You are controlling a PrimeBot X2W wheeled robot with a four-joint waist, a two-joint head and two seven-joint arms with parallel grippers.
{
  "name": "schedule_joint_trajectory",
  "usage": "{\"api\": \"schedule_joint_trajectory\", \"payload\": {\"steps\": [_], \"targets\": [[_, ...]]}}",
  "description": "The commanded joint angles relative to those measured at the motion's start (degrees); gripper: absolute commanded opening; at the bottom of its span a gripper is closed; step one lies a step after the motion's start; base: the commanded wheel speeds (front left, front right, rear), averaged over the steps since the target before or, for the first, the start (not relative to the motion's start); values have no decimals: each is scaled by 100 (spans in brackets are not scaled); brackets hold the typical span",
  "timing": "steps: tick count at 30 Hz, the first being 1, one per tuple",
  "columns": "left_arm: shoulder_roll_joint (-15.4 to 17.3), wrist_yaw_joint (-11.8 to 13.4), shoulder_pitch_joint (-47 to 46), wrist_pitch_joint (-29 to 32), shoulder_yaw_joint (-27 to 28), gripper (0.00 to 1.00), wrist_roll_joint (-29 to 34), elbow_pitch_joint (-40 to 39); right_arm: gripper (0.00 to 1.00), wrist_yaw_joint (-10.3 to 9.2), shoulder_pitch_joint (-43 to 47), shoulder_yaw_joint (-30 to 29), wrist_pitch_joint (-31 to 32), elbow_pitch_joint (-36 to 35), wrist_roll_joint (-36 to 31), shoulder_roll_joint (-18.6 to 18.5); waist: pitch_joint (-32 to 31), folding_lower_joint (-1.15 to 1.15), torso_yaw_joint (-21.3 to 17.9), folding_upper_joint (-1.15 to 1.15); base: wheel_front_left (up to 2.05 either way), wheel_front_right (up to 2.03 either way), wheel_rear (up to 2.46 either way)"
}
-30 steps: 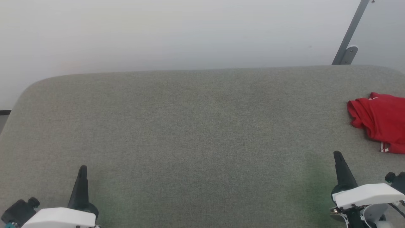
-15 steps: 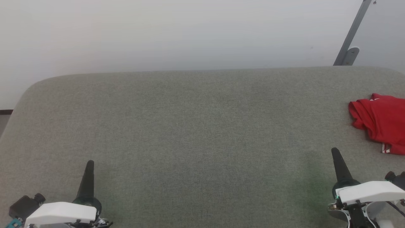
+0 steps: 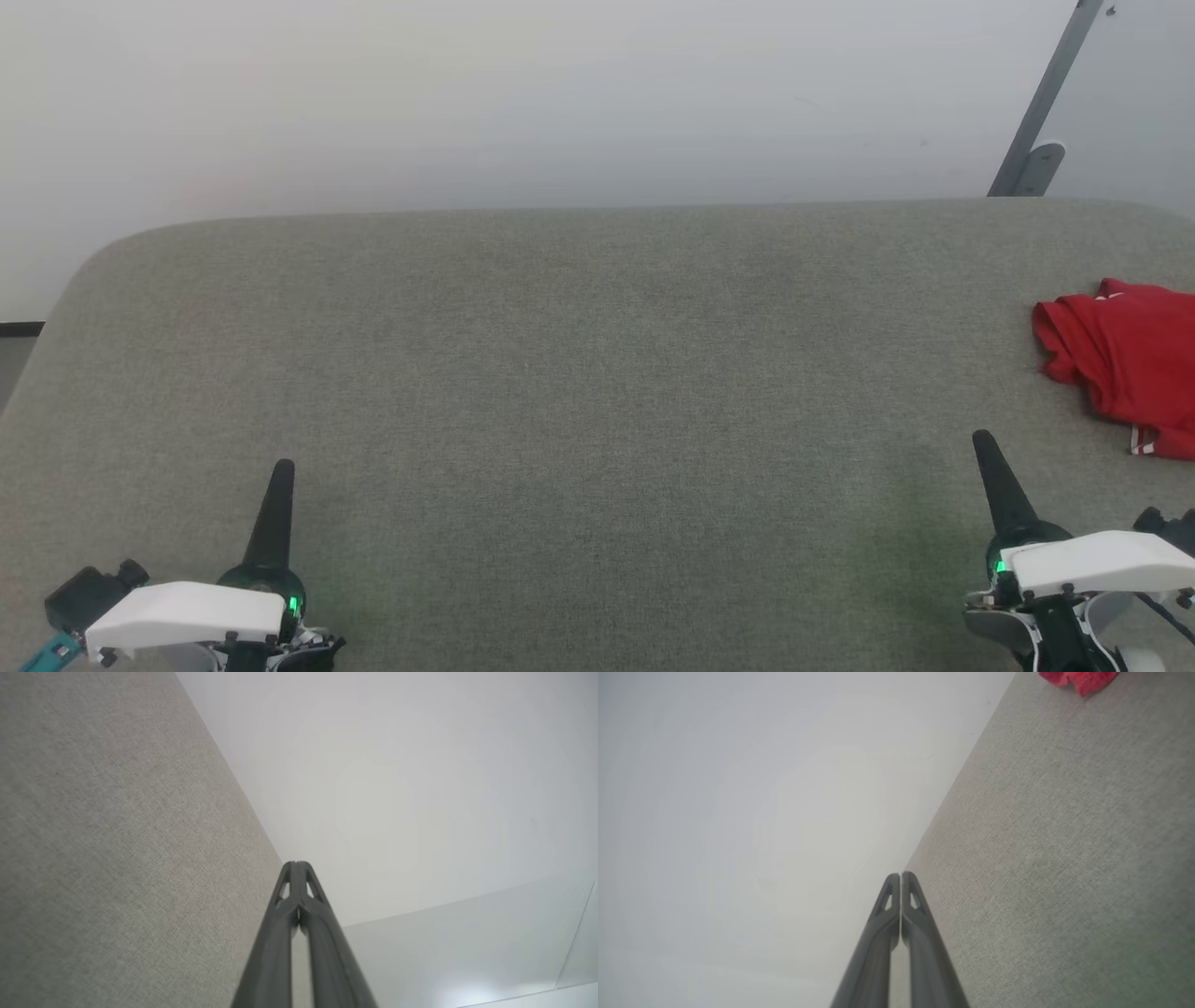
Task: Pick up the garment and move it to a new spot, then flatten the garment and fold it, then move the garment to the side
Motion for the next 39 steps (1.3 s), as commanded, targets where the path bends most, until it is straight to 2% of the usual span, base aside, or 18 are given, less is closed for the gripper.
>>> {"api": "schedule_joint_trajectory", "payload": {"steps": [1,39], "targets": [[0,-16,-140,46,-9,0,-188,-13,0,-1,-110,-19,45,-61,160,5,-1,0,4,0,0,0,0],[-167,-24,-446,498,-154,0,-1719,193,0,-2,-133,-50,490,-162,1849,121,-41,0,91,0,0,0,0]]}}
